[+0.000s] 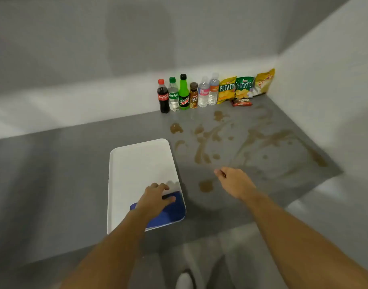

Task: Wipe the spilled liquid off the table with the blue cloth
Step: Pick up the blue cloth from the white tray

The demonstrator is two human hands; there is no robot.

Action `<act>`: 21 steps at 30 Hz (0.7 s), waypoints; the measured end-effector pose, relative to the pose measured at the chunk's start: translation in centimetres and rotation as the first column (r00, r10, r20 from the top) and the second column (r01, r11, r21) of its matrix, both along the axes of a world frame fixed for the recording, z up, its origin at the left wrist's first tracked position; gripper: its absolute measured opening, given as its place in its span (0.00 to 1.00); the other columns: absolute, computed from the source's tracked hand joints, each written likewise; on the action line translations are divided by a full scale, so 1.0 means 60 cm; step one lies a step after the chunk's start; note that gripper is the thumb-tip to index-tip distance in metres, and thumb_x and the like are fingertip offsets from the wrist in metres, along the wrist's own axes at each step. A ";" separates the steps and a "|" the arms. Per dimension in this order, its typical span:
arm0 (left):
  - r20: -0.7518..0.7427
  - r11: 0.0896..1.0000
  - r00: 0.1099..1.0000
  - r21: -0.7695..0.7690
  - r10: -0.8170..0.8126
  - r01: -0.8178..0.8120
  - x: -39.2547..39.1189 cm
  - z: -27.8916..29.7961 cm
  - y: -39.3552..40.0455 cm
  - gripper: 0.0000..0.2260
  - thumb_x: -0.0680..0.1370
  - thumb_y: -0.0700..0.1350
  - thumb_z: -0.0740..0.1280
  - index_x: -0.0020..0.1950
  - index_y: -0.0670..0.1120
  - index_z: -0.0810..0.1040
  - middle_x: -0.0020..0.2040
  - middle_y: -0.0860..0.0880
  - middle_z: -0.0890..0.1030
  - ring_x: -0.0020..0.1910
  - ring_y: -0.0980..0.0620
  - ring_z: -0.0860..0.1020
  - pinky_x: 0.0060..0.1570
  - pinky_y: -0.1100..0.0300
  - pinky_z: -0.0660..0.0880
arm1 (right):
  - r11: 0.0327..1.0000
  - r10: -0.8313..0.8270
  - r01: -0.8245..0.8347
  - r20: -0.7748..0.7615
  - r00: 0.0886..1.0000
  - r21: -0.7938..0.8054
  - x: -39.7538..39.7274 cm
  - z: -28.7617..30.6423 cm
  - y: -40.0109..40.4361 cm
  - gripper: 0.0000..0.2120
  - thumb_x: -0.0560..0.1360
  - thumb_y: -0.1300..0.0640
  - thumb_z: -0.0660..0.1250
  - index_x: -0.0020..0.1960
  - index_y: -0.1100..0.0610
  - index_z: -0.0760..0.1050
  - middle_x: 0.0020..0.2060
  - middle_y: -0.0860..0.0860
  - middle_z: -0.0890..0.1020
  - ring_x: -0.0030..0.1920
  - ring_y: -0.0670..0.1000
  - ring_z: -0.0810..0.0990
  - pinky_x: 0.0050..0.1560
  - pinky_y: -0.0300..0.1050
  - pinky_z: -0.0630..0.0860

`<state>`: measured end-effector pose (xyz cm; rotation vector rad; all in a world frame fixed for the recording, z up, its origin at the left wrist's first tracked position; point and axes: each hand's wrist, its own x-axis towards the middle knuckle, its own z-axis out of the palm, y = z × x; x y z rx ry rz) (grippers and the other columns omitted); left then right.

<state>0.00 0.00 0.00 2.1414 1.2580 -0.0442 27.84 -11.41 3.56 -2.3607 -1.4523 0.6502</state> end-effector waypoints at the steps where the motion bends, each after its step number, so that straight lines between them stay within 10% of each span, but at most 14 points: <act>1: -0.035 1.000 0.999 -0.013 -0.017 0.016 -0.007 -0.004 0.001 0.25 0.78 0.60 0.69 0.72 0.51 0.71 0.66 0.48 0.73 0.62 0.46 0.72 0.63 0.54 0.71 | 1.000 -0.001 0.000 -0.008 1.000 -0.012 -0.006 -0.003 -0.001 0.21 0.86 0.43 0.54 0.38 0.52 0.66 0.32 0.50 0.72 0.37 0.56 0.73 0.41 0.49 0.67; 13: -0.201 0.985 0.964 -0.032 -0.175 0.172 -0.030 -0.036 0.018 0.28 0.74 0.59 0.73 0.69 0.51 0.69 0.64 0.49 0.77 0.61 0.45 0.76 0.62 0.50 0.72 | 0.992 -0.086 0.083 -0.027 0.996 -0.097 -0.047 0.013 -0.011 0.22 0.86 0.42 0.52 0.43 0.56 0.70 0.44 0.61 0.81 0.49 0.64 0.80 0.49 0.55 0.74; 21: -0.176 0.964 0.950 -0.110 -0.260 0.243 -0.028 -0.036 0.035 0.22 0.77 0.57 0.71 0.66 0.48 0.73 0.61 0.46 0.77 0.54 0.47 0.75 0.54 0.57 0.71 | 0.988 -0.126 0.123 -0.030 0.992 -0.096 -0.047 0.003 -0.011 0.23 0.86 0.43 0.52 0.38 0.54 0.69 0.31 0.50 0.72 0.38 0.57 0.75 0.42 0.50 0.70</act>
